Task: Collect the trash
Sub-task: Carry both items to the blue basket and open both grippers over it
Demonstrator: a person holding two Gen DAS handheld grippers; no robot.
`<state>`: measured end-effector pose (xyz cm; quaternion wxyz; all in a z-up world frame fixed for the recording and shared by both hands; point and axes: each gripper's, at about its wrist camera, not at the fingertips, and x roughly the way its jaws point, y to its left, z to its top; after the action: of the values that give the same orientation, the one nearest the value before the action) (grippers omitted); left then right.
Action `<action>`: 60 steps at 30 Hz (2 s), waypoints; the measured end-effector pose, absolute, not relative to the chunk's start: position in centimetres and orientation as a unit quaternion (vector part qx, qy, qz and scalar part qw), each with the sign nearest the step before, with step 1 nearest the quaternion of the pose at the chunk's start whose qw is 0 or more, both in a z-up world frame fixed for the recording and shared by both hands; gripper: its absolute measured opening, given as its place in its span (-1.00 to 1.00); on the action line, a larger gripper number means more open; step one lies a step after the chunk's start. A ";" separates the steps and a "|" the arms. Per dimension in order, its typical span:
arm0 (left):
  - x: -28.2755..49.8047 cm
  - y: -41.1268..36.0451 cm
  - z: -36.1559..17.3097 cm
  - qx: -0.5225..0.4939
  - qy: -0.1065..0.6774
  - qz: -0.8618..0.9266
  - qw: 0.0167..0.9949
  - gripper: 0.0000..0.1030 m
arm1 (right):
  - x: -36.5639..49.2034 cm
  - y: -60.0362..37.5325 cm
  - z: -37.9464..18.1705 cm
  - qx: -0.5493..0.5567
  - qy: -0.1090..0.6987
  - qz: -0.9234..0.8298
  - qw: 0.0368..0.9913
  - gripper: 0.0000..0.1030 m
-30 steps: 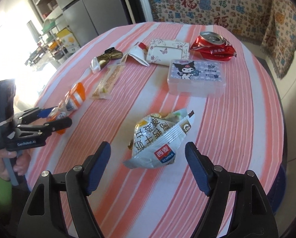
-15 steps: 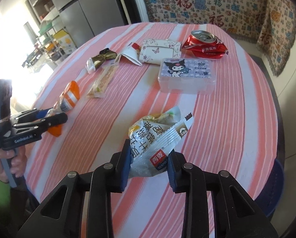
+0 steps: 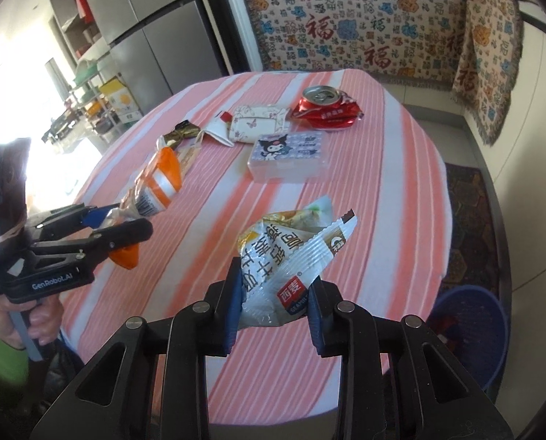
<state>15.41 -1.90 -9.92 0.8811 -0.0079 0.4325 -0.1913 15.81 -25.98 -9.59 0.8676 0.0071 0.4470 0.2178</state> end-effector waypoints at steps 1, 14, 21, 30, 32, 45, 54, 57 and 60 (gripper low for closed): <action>15.5 -2.7 -9.8 -0.005 0.432 -0.194 0.881 -0.16 | 15.7 -26.5 -9.5 0.009 0.446 0.215 0.869 -0.40; 15.5 -12.1 -9.4 0.037 0.424 -0.236 0.874 -0.16 | 14.5 -34.7 -9.3 0.036 0.444 0.161 0.881 -0.40; 15.6 -18.7 -9.4 0.044 0.428 -0.291 0.854 -0.16 | 14.2 -42.1 -9.7 0.052 0.452 0.100 0.885 -0.40; 17.8 -29.4 -12.4 0.025 0.457 -0.378 0.805 -0.15 | 14.2 -50.7 -12.8 0.079 0.480 0.036 0.873 -0.40; 18.5 -31.3 -13.6 0.025 0.461 -0.385 0.799 -0.15 | 14.4 -52.4 -13.8 0.090 0.485 0.027 0.869 -0.40; 20.7 -38.2 -18.9 0.041 0.493 -0.390 0.776 -0.12 | 15.9 -58.4 -18.2 0.156 0.497 0.002 0.854 -0.24; 22.6 -39.7 -20.9 0.021 0.512 -0.366 0.777 0.18 | 15.0 -59.9 -16.5 0.149 0.451 -0.039 0.879 0.17; 21.6 -38.7 -19.6 0.028 0.492 -0.367 0.789 0.18 | 14.1 -59.7 -14.9 0.136 0.415 -0.056 0.898 0.28; 20.0 -36.7 -17.7 0.031 0.468 -0.366 0.804 0.19 | 13.4 -58.7 -13.6 0.128 0.385 -0.063 0.912 0.41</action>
<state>20.02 -36.72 -17.71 0.8039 0.0311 0.4676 -0.3661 13.43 -58.72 -13.62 0.9119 0.1276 0.3849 -0.0628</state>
